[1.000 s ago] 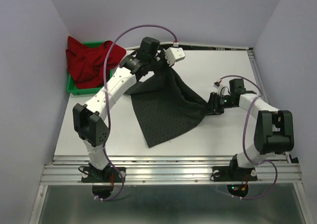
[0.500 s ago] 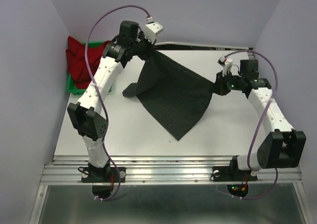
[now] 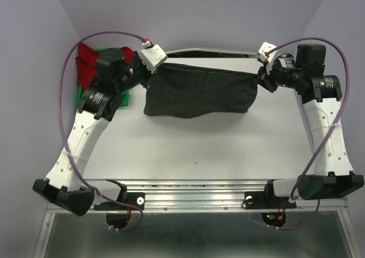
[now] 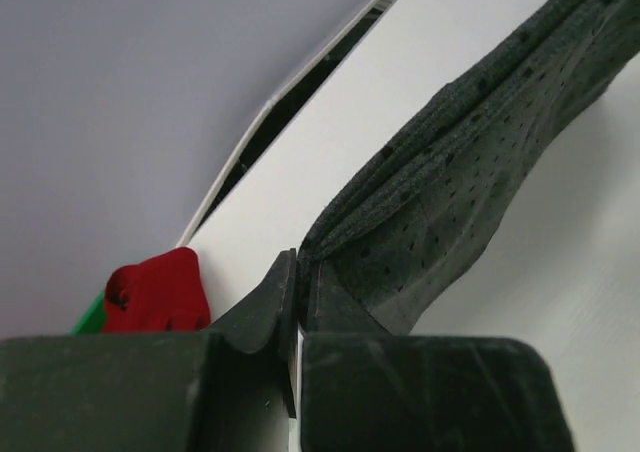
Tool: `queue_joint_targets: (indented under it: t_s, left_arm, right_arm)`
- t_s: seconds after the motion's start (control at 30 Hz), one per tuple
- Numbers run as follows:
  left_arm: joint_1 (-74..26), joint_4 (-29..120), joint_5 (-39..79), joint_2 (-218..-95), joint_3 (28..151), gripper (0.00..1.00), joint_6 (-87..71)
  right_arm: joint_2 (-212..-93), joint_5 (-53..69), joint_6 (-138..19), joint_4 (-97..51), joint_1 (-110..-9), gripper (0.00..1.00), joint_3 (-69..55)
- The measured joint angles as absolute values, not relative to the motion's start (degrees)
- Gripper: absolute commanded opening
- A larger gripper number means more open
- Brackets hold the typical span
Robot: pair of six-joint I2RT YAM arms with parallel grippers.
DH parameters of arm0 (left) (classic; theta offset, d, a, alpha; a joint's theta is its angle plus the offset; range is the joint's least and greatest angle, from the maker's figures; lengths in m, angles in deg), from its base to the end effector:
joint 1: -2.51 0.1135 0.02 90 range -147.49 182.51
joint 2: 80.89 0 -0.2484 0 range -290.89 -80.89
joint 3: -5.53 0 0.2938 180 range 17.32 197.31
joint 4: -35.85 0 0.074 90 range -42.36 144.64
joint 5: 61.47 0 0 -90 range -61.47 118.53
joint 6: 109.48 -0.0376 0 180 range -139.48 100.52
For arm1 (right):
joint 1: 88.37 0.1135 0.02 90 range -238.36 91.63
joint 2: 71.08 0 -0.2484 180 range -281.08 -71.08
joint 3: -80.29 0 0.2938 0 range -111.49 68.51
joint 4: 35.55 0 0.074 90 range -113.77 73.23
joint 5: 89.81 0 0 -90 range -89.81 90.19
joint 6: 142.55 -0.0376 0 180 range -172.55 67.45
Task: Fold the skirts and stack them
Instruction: Flatten the skirt out
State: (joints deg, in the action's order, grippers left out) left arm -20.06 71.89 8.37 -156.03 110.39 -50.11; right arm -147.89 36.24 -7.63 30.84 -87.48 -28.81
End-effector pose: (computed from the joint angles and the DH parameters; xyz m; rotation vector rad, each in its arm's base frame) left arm 0.2906 -0.1348 0.4872 0.9777 1.3635 -0.1896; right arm 0.2978 0.0268 0.4538 -1.1062 1.7230 0.2074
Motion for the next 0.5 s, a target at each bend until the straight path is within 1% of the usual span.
queue_joint_targets:
  t_s: [0.1,0.23,0.5]
  left_arm:
    - [-20.4,68.8,7.7,-146.8,103.0,0.0,-51.4]
    - [-20.7,68.5,5.7,-138.0,98.6,0.0,-51.8]
    - [-20.7,72.1,1.7,-129.8,96.6,0.0,-47.7]
  right_arm:
    - [-146.9,36.3,-5.8,34.3,-86.7,0.01,-30.1]
    - [-144.5,37.2,-4.5,38.3,-86.0,0.01,-31.5]
    - [-137.1,40.3,-3.8,48.1,-85.8,0.01,-37.0]
